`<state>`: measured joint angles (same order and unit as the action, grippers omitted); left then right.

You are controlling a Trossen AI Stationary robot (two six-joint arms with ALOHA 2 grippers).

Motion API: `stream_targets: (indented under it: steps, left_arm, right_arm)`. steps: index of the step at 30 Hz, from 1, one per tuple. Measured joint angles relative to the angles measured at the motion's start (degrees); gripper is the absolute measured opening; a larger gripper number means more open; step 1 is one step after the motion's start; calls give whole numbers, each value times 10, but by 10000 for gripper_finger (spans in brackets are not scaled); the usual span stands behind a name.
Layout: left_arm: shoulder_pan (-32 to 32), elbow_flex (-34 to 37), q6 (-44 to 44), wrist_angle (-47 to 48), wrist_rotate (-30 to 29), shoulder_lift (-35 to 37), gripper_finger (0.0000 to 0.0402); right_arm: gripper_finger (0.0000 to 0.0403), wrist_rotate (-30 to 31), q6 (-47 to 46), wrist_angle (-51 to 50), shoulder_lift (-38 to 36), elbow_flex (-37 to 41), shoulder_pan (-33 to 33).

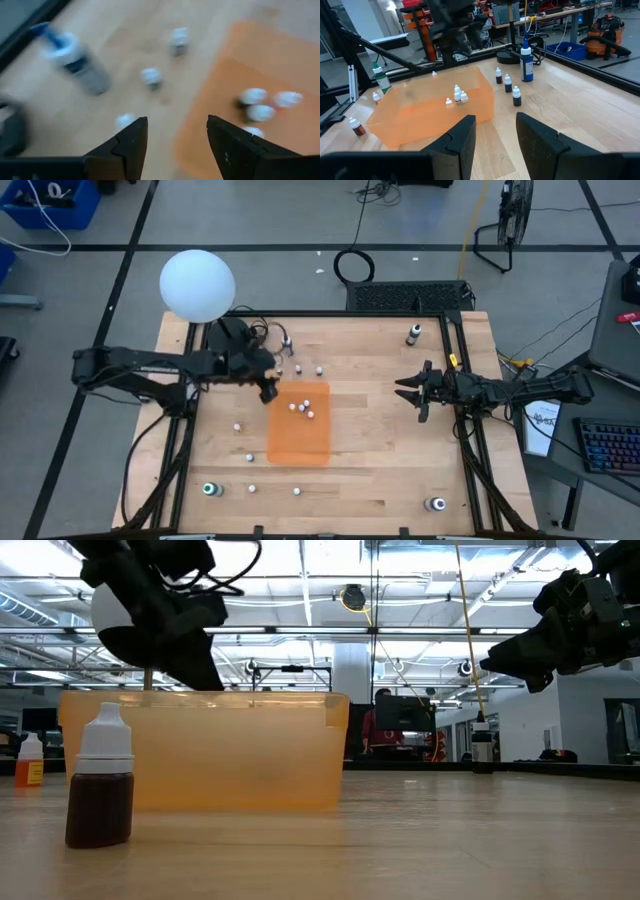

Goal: Pick & Place food coloring
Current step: Put the small red food coloring bottle into the orange bin

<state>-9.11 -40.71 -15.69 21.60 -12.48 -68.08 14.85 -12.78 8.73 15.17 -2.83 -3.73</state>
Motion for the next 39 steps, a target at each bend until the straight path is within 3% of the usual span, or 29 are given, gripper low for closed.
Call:
stream_targets:
  steps: [9,23,39]
  left_arm:
    - [-86,1,48,10,4,-43,207]
    - [-90,0,86,-52,17,-145,207]
    - [-92,0,127,-57,3,-171,207]
  right_arm:
    - [130,0,0,0,0,0,0]
    - [130,0,0,0,0,0,0]
    - [130,0,0,0,0,0,0]
